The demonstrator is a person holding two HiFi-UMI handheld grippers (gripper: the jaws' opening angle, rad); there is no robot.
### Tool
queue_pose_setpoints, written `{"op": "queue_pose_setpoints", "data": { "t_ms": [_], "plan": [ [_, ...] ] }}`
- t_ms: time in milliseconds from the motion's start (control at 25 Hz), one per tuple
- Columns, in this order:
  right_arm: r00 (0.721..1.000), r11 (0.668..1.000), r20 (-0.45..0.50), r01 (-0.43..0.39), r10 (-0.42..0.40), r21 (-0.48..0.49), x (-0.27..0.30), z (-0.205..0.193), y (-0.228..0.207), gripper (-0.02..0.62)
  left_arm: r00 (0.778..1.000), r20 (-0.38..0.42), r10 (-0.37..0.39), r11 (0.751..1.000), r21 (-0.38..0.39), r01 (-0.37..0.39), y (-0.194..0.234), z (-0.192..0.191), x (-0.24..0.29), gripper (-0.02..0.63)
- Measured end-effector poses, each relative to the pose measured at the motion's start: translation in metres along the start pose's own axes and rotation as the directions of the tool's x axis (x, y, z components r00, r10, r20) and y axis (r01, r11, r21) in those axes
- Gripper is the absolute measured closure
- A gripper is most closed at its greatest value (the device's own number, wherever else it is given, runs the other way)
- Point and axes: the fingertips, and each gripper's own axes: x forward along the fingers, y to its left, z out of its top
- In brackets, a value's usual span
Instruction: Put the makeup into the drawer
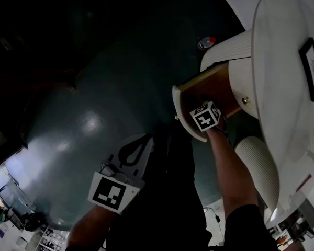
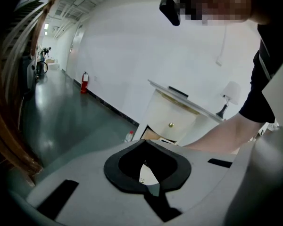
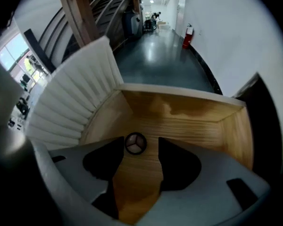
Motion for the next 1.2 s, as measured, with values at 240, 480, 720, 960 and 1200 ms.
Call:
{"op": "queue_pose_setpoints", "data": {
  "t_ms": [240, 480, 720, 960, 1200],
  "plan": [
    [0.984, 0.980, 0.140, 0.084, -0.110, 0.179, -0.090, 0.020, 0.010, 0.377, 0.998, 0.061, -0.008, 1.000, 0.013, 0.008, -0.014, 0.044, -0.034, 0.594],
    [0.966, 0.973, 0.231, 0.067, -0.119, 0.221, -0.203, 0.040, 0.055, 0.426, 0.994, 0.068, -0.087, 0.991, 0.111, 0.079, -0.057, 0.082, -0.077, 0.595],
    [0.931, 0.970, 0.331, 0.079, -0.155, 0.232, -0.317, 0.052, 0.066, 0.449, 0.980, 0.086, -0.178, 0.973, 0.162, 0.162, -0.104, 0.115, -0.110, 0.595],
    [0.890, 0.965, 0.413, 0.094, -0.192, 0.246, -0.400, 0.048, 0.063, 0.486, 0.965, 0.098, -0.245, 0.955, 0.196, 0.222, -0.137, 0.145, -0.126, 0.595],
    [0.844, 0.953, 0.493, 0.068, -0.213, 0.295, -0.475, 0.029, 0.071, 0.528, 0.960, 0.091, -0.266, 0.945, 0.223, 0.241, -0.176, 0.162, -0.140, 0.595]
  ]
}}
